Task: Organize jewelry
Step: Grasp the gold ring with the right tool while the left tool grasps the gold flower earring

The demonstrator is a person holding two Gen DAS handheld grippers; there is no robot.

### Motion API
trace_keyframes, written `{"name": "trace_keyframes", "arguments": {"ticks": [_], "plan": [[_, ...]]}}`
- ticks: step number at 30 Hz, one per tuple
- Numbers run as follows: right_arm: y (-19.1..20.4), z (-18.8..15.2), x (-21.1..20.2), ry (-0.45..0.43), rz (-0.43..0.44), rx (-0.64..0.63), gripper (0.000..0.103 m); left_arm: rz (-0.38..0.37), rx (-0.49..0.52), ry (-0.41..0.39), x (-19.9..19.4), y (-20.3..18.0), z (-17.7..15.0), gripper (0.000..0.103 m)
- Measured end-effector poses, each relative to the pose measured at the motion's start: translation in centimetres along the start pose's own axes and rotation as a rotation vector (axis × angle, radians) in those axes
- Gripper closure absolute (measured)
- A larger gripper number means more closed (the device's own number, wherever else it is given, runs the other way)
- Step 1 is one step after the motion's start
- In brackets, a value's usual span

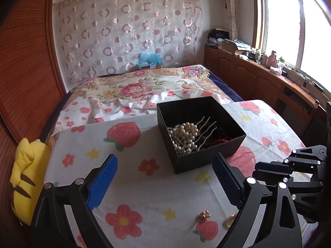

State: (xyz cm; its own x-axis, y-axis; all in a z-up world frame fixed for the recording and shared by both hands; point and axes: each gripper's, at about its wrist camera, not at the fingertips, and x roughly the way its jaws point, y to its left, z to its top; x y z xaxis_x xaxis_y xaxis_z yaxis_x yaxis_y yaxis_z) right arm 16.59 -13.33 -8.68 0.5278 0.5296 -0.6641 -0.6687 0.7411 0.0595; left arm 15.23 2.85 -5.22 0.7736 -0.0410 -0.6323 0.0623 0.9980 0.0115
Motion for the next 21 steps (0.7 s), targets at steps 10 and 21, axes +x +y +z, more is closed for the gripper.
{"name": "trace_keyframes", "arguments": {"ticks": [10, 21], "plan": [[1.6, -1.3, 0.5, 0.04, 0.03, -0.007, 0.077, 0.012, 0.002, 0.062, 1.1, 0.8, -3.3, 0.011], [4.7, -2.9, 1.7, 0.132, 0.071, -0.089, 0.067, -0.019, 0.016, 0.138, 2.1, 1.3, -5.7, 0.011]]}}
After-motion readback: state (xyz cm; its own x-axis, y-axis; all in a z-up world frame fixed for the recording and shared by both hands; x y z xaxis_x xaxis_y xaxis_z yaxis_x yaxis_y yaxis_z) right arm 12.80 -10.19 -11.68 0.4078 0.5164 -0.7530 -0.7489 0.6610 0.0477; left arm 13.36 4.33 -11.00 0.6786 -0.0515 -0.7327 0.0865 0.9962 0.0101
